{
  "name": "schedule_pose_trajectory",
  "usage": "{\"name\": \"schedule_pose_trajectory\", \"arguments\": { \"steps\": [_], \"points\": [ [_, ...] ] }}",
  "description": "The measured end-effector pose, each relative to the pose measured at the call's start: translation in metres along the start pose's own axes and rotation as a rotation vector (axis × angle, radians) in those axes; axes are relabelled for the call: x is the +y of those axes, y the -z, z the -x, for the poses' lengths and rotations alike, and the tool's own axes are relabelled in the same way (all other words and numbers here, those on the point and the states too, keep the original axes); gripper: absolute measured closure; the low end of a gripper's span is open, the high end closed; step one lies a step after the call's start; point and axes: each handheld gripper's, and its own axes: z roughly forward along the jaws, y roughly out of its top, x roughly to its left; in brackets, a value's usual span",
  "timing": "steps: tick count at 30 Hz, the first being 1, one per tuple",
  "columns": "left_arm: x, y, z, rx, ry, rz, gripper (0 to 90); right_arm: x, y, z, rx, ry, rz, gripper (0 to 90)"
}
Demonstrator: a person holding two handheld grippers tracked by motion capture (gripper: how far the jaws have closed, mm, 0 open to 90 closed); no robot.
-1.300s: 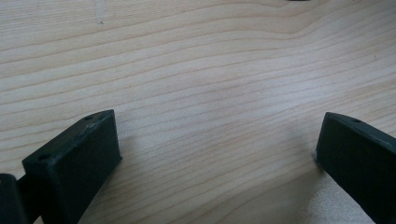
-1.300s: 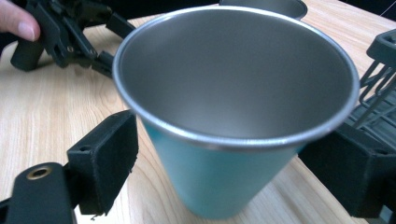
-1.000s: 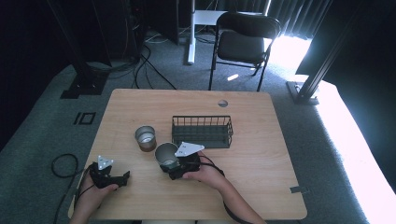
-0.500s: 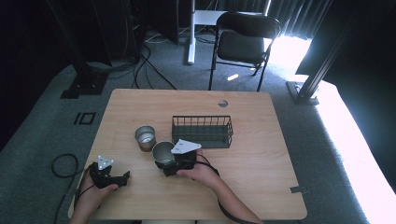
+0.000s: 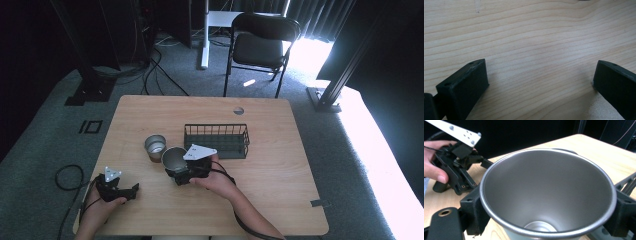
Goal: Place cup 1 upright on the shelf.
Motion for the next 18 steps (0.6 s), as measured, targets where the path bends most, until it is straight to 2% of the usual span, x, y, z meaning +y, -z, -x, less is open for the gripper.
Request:
{"name": "schedule_pose_trajectory", "arguments": {
  "steps": [10, 18],
  "points": [
    [0.0, 0.0, 0.0, -0.001, -0.003, -0.002, 0.5, 0.02, 0.011, -0.003, -0.002, 0.029, 0.031, 12.3],
    [0.0, 0.0, 0.0, 0.0, -0.002, -0.001, 0.5, 0.043, 0.029, 0.001, -0.021, 0.032, 0.097, 12.3]
  ]
}}
